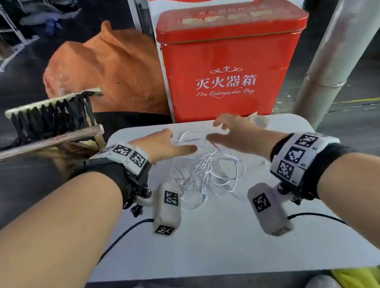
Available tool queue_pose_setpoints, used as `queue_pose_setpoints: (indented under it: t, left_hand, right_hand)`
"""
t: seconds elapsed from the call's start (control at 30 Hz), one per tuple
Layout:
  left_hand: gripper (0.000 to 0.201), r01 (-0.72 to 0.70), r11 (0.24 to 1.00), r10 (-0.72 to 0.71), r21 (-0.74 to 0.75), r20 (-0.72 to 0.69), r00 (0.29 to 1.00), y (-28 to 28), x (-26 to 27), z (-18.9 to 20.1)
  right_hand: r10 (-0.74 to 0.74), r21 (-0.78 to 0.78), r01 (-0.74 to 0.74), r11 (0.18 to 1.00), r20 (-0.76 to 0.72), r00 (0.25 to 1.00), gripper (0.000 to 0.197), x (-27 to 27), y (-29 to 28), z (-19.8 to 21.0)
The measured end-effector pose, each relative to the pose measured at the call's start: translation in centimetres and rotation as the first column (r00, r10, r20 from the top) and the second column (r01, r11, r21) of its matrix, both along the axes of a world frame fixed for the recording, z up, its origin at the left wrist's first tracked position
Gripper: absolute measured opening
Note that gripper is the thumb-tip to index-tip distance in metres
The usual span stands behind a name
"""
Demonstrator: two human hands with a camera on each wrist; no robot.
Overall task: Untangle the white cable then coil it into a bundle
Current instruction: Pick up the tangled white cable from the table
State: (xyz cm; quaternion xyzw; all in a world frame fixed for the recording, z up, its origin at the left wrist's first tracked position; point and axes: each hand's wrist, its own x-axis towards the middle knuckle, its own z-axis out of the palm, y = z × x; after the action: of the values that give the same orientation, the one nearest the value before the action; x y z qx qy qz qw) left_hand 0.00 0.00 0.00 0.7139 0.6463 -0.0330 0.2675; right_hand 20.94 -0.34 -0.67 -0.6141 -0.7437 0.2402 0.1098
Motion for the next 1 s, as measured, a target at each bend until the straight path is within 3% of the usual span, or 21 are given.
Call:
queue_pose_setpoints:
  t: [0.07, 0.17, 0.23, 0.3, 0.37, 0.43, 0.53, 0.63, 0.77, 0.83, 0.9, 0.97, 1.0]
  left_hand:
    - [0.092, -0.014, 0.970, 0.027, -0.243, 0.054, 0.998, -0.3, 0.2, -0.8]
    - [0.098, 0.017, 0.929, 0.049, -0.371, 0.168, 0.985, -0.7, 1.1, -2.2]
    - [0.084, 0.061, 0.951, -0.011, -0.302, 0.166, 0.986, -0.5, 2.1, -2.9]
    - [0.052, 0.097, 0.990, -0.081, -0.101, 0.150, 0.985, -0.1, 3.0, -3.2]
    - [0.027, 0.015, 1.000, -0.021, 0.021, 0.326, 0.945, 0.4, 3.1, -2.6]
    - [0.017, -0.107, 0.993, 0.058, 0.053, 0.567, 0.822, 0.9, 2.5, -1.2]
    - [0.014, -0.205, 0.975, 0.072, 0.087, 0.748, 0.659, 1.4, 1.0, 1.2]
    - [0.019, -0.295, 0.947, 0.057, 0.127, 0.838, 0.542, 1.3, -0.1, 2.8]
    - [0.022, -0.483, 0.876, 0.144, 0.000, 0.955, 0.261, 1.6, -0.5, 4.2]
    - [0.023, -0.504, 0.863, 0.168, 0.000, 0.942, 0.289, 1.5, -0.6, 4.3]
    - [0.027, -0.459, 0.887, 0.148, 0.046, 0.914, 0.377, 1.1, -0.6, 4.0]
    - [0.026, -0.373, 0.925, 0.118, 0.070, 0.881, 0.459, 0.7, -0.4, 3.6]
    - [0.023, -0.339, 0.937, 0.103, 0.086, 0.859, 0.501, 0.4, -0.1, 3.5]
  right_hand:
    - [-0.020, -0.138, 0.017, 0.990, -0.023, 1.000, 0.070, -0.4, -0.5, -1.4]
    - [0.092, -0.213, -0.079, 0.974, 0.056, 0.994, 0.087, -0.8, -0.5, -3.8]
    - [0.110, -0.252, -0.086, 0.964, 0.082, 0.991, 0.093, -0.9, -0.2, -4.3]
    - [0.128, -0.258, -0.099, 0.961, 0.096, 0.987, 0.089, -0.7, -0.1, -4.2]
    - [0.109, -0.212, -0.096, 0.973, 0.054, 0.993, 0.077, -0.3, 0.3, -3.6]
    - [-0.005, -0.148, -0.015, 0.989, -0.131, 0.991, 0.067, 0.2, 0.8, -2.7]
    - [-0.200, -0.175, 0.134, 0.975, -0.451, 0.870, 0.061, 0.9, 1.5, -0.6]
    - [-0.188, -0.284, 0.049, 0.958, -0.486, 0.854, 0.048, 1.4, 1.4, 1.4]
    - [-0.043, -0.418, -0.129, 0.899, -0.378, 0.925, 0.044, 2.1, -0.2, 1.8]
    - [-0.118, -0.403, -0.144, 0.904, -0.559, 0.821, 0.054, 1.8, -0.7, 1.3]
    - [-0.212, -0.356, -0.139, 0.924, -0.781, 0.587, 0.076, 1.4, -0.7, 1.2]
    - [-0.225, -0.314, -0.153, 0.937, -0.876, 0.426, 0.074, 1.0, -0.6, 2.1]
    - [-0.215, -0.300, -0.167, 0.939, -0.894, 0.394, 0.068, 0.8, -0.6, 2.7]
